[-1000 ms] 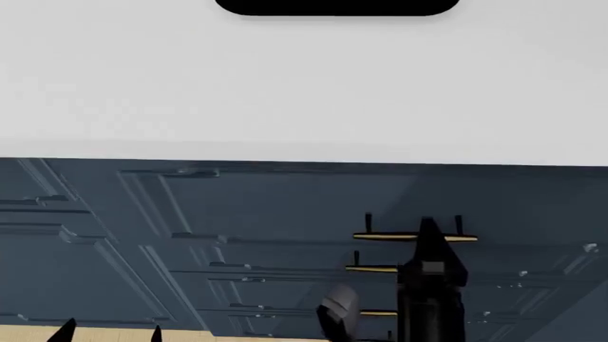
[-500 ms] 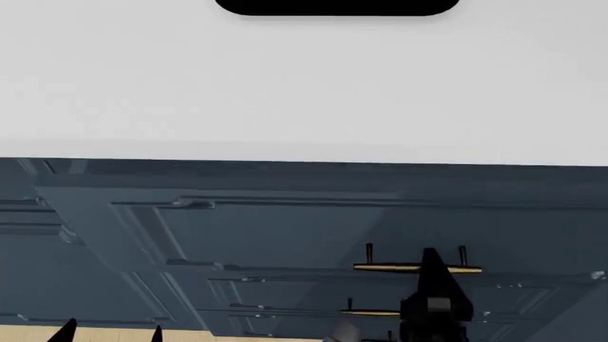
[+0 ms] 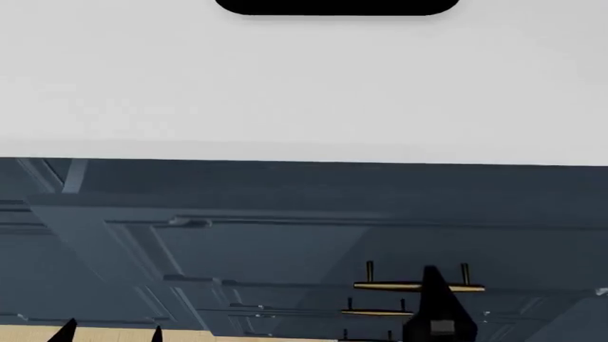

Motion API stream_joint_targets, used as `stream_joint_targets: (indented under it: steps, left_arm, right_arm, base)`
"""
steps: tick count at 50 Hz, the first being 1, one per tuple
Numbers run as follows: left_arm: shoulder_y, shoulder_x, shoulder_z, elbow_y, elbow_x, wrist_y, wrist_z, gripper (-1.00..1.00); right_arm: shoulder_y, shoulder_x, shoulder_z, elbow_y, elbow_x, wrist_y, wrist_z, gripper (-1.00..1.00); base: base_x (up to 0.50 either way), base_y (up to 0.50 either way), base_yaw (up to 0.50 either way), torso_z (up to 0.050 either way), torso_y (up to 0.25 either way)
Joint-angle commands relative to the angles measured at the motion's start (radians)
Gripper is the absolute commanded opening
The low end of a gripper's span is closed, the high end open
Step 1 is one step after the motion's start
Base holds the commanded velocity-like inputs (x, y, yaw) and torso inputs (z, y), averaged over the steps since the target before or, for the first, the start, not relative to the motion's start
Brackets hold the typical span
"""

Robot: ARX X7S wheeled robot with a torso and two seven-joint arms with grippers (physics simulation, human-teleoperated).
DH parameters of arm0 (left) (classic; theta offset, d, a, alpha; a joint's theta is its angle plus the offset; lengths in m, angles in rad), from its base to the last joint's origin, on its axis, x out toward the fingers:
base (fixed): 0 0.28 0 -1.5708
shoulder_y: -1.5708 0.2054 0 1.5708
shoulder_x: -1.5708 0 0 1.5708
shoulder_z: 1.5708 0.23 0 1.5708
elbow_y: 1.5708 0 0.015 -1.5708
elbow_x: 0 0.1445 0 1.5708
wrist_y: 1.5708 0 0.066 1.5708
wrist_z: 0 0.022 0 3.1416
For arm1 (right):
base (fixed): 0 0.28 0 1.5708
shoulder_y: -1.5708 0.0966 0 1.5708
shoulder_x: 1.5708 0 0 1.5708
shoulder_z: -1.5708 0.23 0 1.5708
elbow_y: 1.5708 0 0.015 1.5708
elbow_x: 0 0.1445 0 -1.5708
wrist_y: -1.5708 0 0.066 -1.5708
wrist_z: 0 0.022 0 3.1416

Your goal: Open the right drawer.

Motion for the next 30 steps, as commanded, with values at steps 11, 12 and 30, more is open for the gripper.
stream_joint_targets:
  steps: [11,12,30]
  left_arm:
    - [-0.007,-0.002,0.009,-0.014,0.000,0.005,0.002,1.00]
    - [-0.007,-0.002,0.009,-0.013,-0.001,0.004,0.001,1.00]
    - [-0.010,-0.004,0.017,-0.021,0.000,0.006,0.000,1.00]
  right_arm:
    - [-0.053,0.014,-0.101,-0.120,-0.144,0.009,-0.007,-1.00]
    - [-0.054,0.015,-0.104,-0.118,-0.148,0.009,-0.010,-1.00]
    - [-0.059,0.012,-0.099,-0.112,-0.150,0.023,-0.020,-1.00]
  base:
    - [0.00,0.00,0.00,0.000,0.000]
    - [0.00,0.00,0.01,0.000,0.000]
    - [0.00,0.00,0.00,0.000,0.000]
